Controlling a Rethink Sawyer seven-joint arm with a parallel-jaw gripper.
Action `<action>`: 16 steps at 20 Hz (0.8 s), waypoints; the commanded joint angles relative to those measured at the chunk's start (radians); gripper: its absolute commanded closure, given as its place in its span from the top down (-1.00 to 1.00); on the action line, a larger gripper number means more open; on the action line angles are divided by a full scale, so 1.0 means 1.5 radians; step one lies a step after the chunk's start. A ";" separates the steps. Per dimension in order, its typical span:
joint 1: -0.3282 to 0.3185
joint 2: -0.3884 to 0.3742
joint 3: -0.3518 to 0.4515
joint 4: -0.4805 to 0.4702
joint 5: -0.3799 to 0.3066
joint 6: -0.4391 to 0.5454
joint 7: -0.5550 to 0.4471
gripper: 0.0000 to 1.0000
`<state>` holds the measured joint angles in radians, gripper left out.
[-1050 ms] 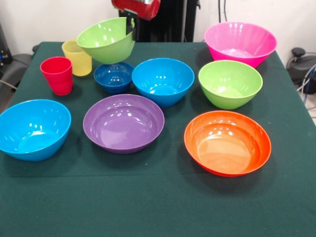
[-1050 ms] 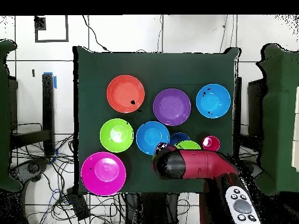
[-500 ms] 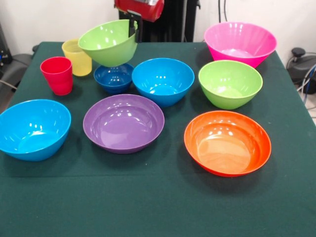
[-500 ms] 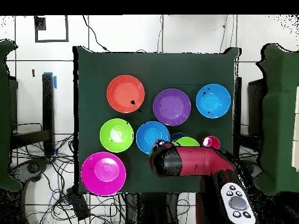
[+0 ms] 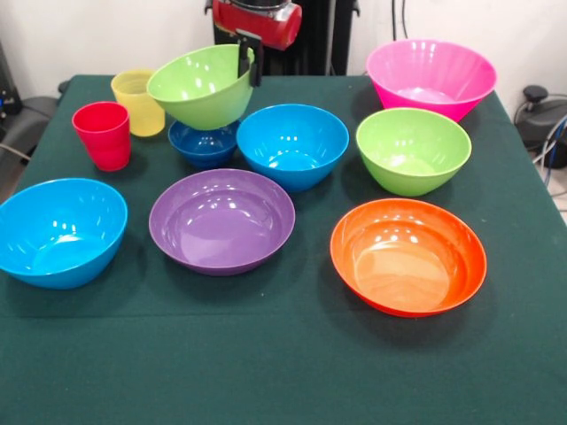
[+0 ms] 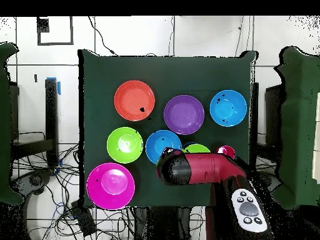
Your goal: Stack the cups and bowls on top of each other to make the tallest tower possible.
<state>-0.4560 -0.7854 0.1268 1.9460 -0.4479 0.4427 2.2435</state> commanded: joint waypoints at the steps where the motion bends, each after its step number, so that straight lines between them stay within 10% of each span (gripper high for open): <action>1: 0.022 0.037 0.014 -0.044 -0.025 -0.008 0.006 -1.00; 16: 0.014 0.031 0.019 -0.033 -0.022 -0.004 -0.005 -1.00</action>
<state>-0.4438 -0.7787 0.1264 1.9427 -0.4479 0.4427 2.2435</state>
